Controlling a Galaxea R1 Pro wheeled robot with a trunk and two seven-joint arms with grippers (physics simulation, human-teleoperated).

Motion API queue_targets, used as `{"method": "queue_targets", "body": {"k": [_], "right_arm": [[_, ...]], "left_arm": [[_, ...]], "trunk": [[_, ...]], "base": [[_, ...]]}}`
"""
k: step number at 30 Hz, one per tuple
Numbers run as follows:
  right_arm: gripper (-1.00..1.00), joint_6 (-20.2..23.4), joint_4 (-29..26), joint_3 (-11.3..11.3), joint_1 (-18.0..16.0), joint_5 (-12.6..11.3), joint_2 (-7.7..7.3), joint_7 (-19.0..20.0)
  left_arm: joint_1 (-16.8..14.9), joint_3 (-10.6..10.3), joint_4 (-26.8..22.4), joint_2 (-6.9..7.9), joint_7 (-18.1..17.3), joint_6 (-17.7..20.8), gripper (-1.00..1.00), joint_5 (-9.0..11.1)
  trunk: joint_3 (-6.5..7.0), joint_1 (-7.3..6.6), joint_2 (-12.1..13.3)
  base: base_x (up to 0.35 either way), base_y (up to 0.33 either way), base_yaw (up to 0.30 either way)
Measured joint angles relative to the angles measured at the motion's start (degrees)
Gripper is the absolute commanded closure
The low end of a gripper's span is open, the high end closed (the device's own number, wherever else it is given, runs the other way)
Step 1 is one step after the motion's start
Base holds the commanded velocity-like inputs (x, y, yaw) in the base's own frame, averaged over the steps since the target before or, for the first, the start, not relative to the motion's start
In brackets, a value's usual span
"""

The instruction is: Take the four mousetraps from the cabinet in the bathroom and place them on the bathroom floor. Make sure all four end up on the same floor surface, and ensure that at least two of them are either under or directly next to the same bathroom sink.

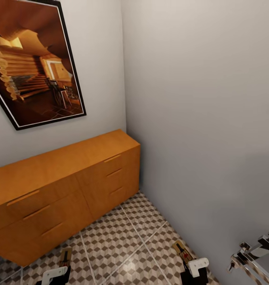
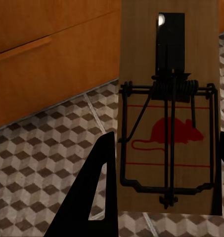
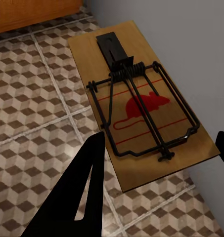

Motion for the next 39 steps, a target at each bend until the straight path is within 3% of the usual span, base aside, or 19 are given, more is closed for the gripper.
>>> {"method": "queue_targets", "body": {"k": [39], "right_arm": [[1.00,0.0,0.0,0.0,0.0,0.0,0.00,0.0]], "left_arm": [[0.0,0.0,0.0,0.00,0.0,0.0,1.00,0.0]], "trunk": [[3.58,0.00,0.0]], "base": [[0.000,0.000,0.000]]}}
